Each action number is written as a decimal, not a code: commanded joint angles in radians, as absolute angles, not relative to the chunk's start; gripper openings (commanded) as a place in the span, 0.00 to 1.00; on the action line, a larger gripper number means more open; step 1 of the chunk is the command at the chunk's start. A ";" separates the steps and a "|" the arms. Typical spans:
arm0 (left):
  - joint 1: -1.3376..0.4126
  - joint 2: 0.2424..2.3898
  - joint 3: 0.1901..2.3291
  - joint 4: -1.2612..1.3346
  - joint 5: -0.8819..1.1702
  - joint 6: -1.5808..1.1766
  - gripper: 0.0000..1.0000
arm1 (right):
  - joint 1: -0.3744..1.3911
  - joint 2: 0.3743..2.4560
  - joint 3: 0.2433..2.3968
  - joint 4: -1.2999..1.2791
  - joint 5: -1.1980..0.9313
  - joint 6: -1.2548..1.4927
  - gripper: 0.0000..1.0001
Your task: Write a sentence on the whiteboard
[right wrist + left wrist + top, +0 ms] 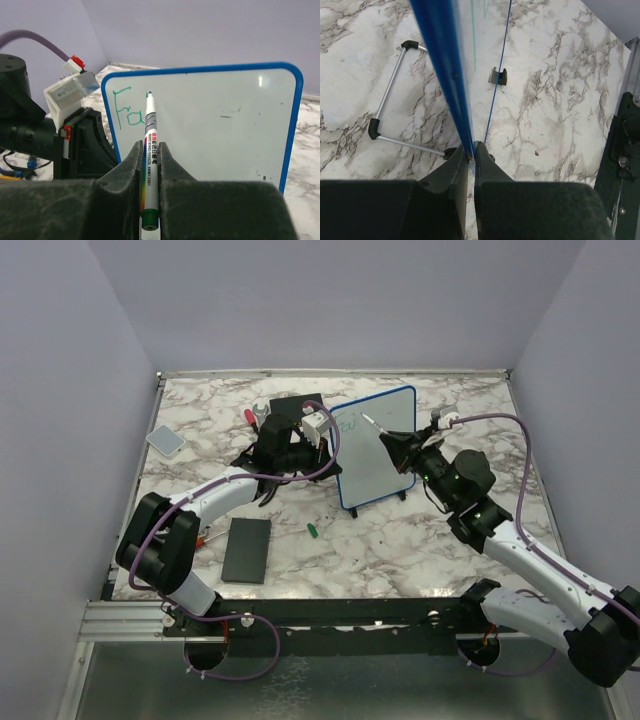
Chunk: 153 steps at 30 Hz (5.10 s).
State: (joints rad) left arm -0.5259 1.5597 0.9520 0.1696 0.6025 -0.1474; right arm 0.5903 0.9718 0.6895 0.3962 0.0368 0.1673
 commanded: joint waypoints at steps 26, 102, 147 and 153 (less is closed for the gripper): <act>-0.531 1.578 0.946 0.091 0.574 -0.110 0.00 | 0.590 1.027 0.680 0.358 0.154 0.174 0.01; -0.533 1.578 0.946 0.092 0.578 -0.110 0.00 | 0.590 0.951 0.634 0.347 0.138 0.142 0.01; -0.534 1.579 0.946 0.092 0.580 -0.107 0.00 | 0.591 0.998 0.635 0.365 0.146 0.139 0.00; -0.534 1.577 0.946 0.091 0.580 -0.107 0.00 | 0.591 0.991 0.609 0.350 0.137 0.164 0.01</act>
State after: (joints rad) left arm -0.5259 1.5597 0.9527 0.1692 0.6025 -0.1444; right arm 0.5903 0.9997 0.6369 0.3939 0.1326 0.1379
